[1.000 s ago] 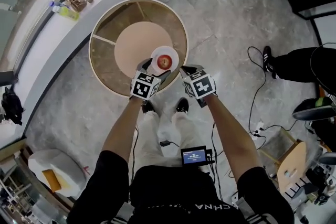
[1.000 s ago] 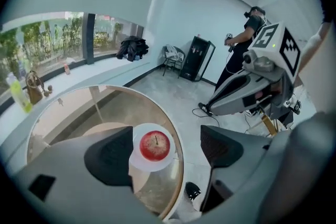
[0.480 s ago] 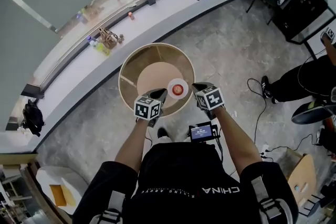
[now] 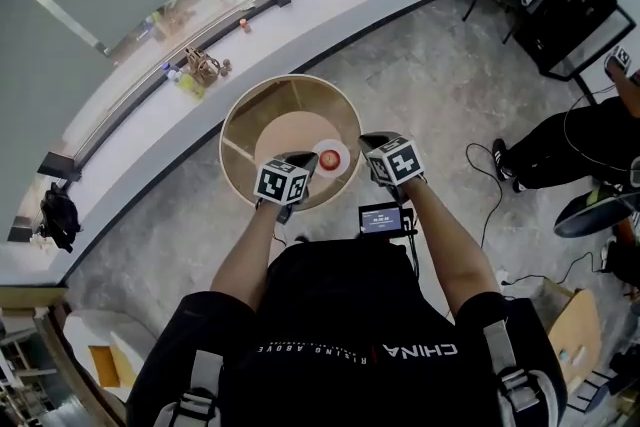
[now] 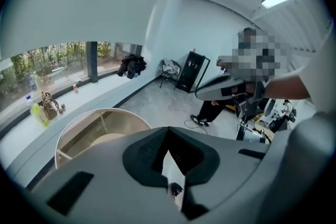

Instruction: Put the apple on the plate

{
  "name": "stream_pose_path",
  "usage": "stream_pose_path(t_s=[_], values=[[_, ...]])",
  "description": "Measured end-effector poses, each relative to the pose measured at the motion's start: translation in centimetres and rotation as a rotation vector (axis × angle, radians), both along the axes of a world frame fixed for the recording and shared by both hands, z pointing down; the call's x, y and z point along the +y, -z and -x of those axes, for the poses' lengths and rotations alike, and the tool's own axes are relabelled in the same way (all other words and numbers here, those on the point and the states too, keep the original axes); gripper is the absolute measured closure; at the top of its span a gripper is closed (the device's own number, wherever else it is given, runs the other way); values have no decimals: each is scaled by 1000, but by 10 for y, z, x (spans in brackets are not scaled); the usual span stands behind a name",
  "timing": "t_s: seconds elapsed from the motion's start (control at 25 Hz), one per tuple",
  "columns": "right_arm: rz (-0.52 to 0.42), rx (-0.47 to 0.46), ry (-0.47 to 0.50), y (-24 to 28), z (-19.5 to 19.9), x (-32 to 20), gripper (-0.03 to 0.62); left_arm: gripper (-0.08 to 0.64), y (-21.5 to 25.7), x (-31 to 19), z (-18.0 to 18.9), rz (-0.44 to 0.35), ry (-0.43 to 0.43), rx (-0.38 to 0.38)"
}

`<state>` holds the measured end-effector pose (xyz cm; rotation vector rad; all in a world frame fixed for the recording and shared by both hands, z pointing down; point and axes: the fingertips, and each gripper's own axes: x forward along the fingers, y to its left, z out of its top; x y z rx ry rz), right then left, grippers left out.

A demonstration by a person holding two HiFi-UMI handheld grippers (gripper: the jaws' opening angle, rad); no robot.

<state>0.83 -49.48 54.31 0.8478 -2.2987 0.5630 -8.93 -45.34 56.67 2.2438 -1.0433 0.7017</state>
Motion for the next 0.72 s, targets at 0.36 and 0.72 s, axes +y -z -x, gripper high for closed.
stream_pose_path(t_s=[0.36,0.72], values=[[39,16,89,-20,-24,33,560,543,-6,52,-32,77,37,-1],[89,-34,69,-40,-11,76,560,543,-44,130,-14,201,124,-36]])
